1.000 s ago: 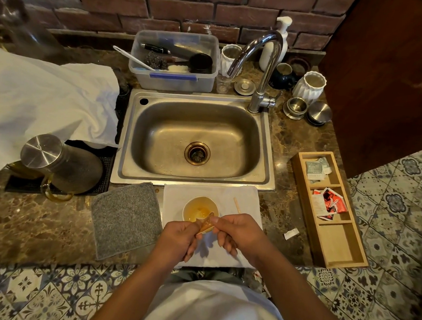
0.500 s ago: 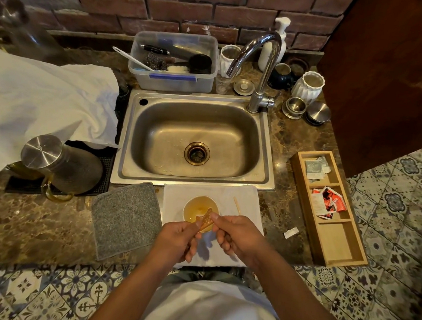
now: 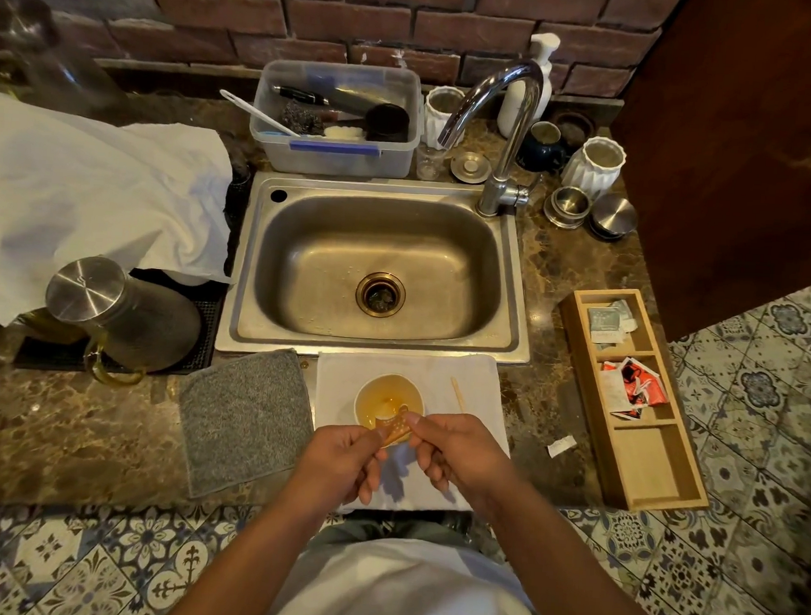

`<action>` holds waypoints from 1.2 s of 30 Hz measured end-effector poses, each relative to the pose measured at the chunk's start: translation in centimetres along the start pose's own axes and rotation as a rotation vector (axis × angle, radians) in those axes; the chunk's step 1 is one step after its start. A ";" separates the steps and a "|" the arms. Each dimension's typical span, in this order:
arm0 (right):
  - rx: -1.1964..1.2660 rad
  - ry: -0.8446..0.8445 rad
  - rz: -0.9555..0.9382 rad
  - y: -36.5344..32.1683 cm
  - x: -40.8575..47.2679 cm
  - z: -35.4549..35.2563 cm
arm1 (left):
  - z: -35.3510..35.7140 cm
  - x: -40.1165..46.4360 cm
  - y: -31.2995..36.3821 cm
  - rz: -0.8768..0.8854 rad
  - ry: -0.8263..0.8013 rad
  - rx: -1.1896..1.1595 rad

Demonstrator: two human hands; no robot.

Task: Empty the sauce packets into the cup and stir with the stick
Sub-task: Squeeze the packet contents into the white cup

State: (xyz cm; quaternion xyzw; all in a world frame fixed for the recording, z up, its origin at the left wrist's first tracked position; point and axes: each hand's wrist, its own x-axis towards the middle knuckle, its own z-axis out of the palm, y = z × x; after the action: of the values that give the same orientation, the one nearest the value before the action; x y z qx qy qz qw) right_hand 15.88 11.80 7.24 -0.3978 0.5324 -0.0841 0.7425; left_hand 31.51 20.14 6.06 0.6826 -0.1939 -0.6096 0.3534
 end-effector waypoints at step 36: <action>-0.052 0.089 -0.116 0.2 0.3 0.5 | 0.6 0.7 0.5 0.031 0.016 -0.073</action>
State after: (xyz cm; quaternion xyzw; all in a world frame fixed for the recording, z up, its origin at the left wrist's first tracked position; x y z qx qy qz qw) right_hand 16.36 11.98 6.95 -0.4429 0.5429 -0.1309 0.7014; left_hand 31.17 19.21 5.97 0.6711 -0.1790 -0.6052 0.3891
